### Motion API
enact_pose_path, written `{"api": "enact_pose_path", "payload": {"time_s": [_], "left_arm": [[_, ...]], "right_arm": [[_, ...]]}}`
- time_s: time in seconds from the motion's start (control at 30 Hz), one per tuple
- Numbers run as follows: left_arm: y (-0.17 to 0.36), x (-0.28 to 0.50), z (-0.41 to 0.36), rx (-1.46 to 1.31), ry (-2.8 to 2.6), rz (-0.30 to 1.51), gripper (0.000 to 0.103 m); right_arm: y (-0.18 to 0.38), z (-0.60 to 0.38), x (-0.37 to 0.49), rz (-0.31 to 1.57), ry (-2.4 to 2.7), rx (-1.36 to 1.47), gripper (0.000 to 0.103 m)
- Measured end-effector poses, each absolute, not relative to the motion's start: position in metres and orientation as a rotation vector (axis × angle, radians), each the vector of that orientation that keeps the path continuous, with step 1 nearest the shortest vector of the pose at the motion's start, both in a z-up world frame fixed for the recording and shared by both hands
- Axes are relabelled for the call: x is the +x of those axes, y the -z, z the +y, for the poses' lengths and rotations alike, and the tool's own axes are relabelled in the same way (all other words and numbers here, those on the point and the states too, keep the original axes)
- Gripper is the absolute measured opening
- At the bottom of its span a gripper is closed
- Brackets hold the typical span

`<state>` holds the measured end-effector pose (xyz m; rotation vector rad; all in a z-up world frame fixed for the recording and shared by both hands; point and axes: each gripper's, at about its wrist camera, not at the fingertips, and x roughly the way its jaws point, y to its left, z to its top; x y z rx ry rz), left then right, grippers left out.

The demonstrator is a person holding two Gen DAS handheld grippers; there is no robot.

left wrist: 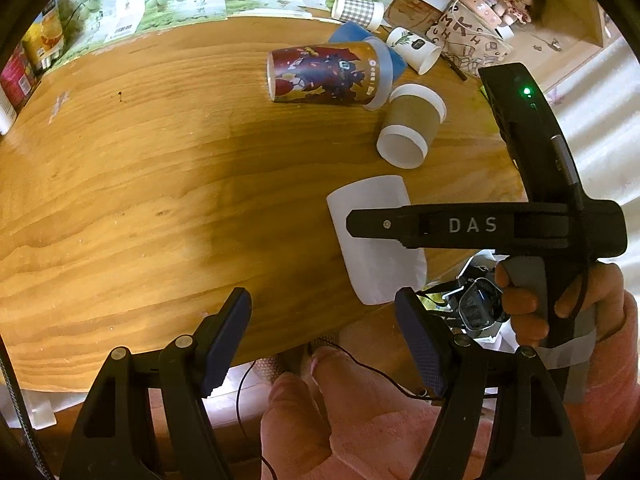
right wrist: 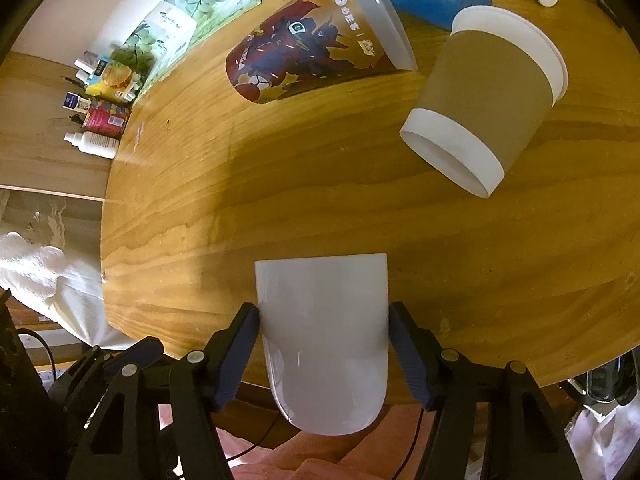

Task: Flip cup upright
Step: 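Turn the white cup rim-up with the right gripper while the left gripper releases it, then lower the upright white cup onto the desk with the right gripper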

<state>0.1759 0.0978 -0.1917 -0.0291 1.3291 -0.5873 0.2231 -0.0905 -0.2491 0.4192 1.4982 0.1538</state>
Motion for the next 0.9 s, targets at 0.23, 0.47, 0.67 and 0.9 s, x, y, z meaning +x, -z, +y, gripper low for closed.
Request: {"api": "enact_pose_path", "payload": {"time_s": [0.23,0.47,0.67,0.9], "left_arm": [[0.184,0.175,0.096,-0.017,0.597,1.312,0.077],[0.18,0.174,0.095,-0.019,0.596,1.305,0.078],[0.175,0.177,0.094,-0.006,0.592,1.289,0.078],[0.173,0.178,0.098,0.022,0.57,1.274,0.078]], "right_arm": [[0.236,-0.087,0.22,1.414,-0.165,0.392,0.066],[0.212,-0.086,0.212,1.252,-0.178,0.317,0.066],[0.196,-0.081,0.201,1.069,-0.172,0.239,0.066],[0.192,-0.082,0.184,0.83,-0.136,0.173,0.066]]}}
